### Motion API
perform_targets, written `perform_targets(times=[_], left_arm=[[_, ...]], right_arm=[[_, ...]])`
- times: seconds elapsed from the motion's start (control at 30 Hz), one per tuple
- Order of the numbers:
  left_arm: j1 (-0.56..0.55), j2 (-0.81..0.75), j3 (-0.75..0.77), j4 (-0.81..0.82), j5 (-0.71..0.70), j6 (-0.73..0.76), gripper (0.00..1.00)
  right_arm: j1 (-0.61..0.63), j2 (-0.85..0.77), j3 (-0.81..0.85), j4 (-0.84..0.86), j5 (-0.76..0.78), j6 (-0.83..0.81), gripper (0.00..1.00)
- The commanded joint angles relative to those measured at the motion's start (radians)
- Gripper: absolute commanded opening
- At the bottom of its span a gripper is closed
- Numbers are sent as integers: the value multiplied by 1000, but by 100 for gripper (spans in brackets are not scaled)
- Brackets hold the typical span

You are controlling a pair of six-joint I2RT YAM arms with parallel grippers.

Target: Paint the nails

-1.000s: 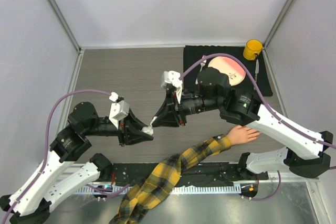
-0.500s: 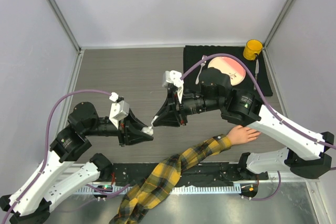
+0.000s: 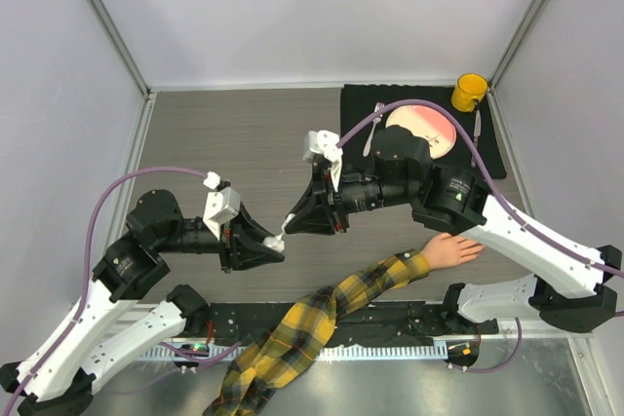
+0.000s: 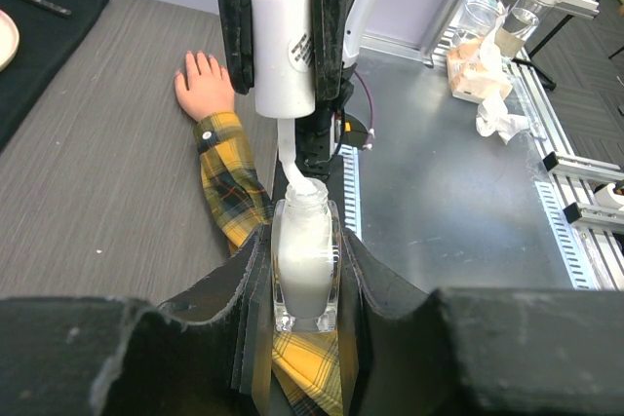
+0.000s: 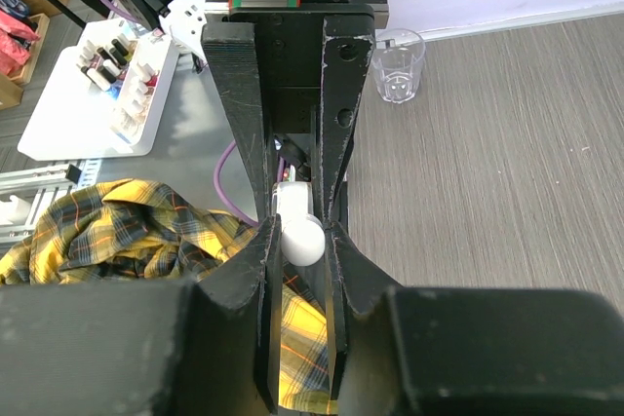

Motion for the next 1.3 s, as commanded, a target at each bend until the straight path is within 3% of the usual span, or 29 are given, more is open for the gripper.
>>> perform_targets(times=[0.0, 1.1, 1.27], left_arm=[[0, -4, 26, 22, 13, 6, 0], [0, -12, 35, 10, 4, 14, 0], [0, -14, 38, 10, -21, 20, 0]], right_arm=[[-1, -39, 4, 27, 10, -5, 0], [-1, -61, -16, 29, 29, 3, 0], [-1, -68, -13, 29, 90, 29, 0]])
